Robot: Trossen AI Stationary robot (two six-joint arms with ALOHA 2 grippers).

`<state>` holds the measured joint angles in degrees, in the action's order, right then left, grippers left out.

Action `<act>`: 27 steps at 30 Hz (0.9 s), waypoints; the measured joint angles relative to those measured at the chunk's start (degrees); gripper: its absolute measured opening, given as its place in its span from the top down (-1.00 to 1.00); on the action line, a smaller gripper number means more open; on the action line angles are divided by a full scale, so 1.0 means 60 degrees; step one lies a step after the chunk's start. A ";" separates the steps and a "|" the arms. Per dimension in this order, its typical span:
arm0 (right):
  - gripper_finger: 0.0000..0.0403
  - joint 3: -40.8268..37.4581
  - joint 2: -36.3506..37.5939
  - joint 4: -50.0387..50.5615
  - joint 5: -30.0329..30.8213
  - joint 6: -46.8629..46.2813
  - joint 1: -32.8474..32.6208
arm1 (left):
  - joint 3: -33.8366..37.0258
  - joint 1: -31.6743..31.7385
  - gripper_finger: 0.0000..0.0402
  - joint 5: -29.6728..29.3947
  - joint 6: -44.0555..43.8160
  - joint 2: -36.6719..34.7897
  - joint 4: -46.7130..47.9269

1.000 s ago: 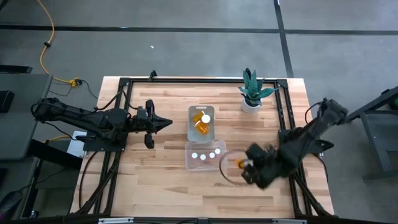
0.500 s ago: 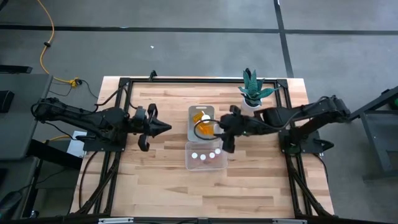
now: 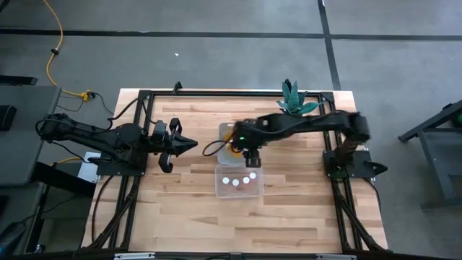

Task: Pick and place medicine bottles into bin by pill shape (circle, oval)
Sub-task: Put the orange pill bottle into the gray bin

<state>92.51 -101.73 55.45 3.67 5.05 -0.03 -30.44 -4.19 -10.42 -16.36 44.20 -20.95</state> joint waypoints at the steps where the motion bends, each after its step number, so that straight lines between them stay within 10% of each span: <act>1: 0.07 0.0063 -0.0342 0.0024 -0.0132 0.0185 0.0077 | 0.0000 0.0000 1.00 -0.0071 0.0004 -0.0014 -0.0007; 27: -0.16 0.0171 -0.2538 0.0289 -0.0873 0.0762 0.0382 | 0.0000 0.0004 1.00 -0.0638 0.0352 -0.0014 0.0015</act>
<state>93.54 -116.96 57.19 -1.56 9.61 2.26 -30.44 -4.16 -14.25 -14.25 44.12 -20.86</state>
